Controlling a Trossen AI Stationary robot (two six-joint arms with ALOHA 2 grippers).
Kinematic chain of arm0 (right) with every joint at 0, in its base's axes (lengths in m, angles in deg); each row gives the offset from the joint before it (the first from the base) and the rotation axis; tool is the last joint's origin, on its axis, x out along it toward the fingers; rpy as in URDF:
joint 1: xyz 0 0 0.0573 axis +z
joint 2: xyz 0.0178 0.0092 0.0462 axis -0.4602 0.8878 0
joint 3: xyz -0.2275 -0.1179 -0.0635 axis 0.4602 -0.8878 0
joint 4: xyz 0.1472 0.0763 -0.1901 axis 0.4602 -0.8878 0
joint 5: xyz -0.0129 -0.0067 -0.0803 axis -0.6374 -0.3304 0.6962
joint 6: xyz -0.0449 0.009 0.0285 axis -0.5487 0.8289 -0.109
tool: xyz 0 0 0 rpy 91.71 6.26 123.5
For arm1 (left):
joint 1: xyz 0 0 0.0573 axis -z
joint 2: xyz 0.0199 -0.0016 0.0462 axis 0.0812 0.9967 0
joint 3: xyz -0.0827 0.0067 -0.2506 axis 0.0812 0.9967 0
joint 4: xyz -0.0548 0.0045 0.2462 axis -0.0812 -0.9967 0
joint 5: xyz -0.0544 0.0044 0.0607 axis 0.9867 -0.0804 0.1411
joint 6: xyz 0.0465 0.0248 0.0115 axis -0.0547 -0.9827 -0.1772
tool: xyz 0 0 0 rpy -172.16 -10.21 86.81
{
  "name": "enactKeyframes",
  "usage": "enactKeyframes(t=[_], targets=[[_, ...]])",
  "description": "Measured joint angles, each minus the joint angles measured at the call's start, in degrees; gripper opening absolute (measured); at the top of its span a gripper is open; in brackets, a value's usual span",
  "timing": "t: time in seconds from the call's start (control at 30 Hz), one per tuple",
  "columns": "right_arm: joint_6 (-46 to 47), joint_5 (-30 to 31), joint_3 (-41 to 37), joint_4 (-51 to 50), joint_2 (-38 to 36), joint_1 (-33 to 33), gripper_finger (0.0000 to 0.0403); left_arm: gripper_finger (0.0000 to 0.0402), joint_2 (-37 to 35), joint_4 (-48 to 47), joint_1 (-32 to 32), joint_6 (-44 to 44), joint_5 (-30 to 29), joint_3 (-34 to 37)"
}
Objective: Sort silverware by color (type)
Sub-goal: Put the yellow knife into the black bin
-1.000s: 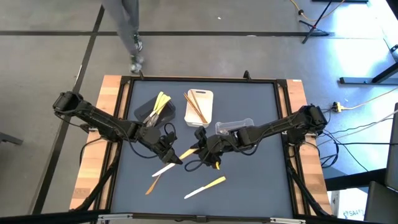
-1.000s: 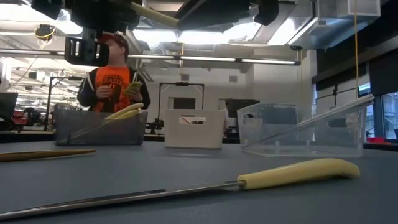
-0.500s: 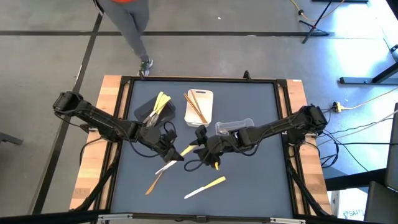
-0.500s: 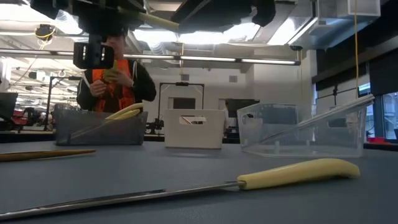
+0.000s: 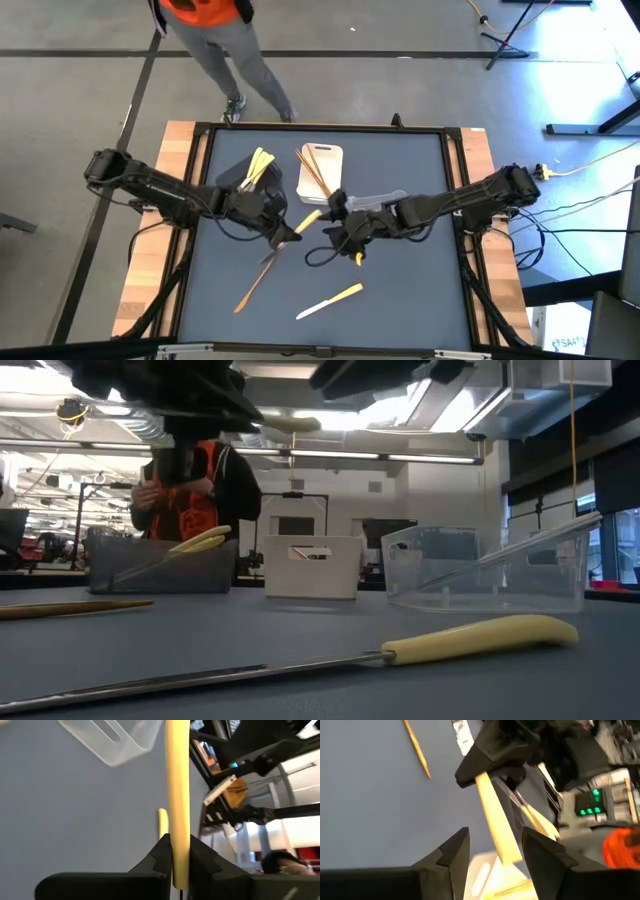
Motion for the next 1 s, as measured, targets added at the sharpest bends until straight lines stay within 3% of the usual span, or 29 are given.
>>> enactKeyframes(t=[0.23, 0.6, 0.77, 1.0], targets=[[7.3, 5.9, 0.0, -9.8, -4.4, 0.0, 0.0172, 0.0029, -0.3, -1.9, -5.8, -6.9, 0.3, 0.0], [19.4, 5.3, 0.0, -17.9, -6.4, -0.1, 0.0172, 0.0029, -6.7, -5.2, -18.2, -21.0, 0.2, 0.0], [19.9, 2.8, 0.0, -17.8, -6.4, -0.1, 0.0172, 0.0026, -12.8, -14.0, -23.9, -27.1, -1.7, 0.0], [19.9, 0.8, 0.0, -17.2, -6.2, -0.1, 0.0172, 0.0032, -20.7, -27.7, -30.1, -33.9, -8.9, 0.0]])
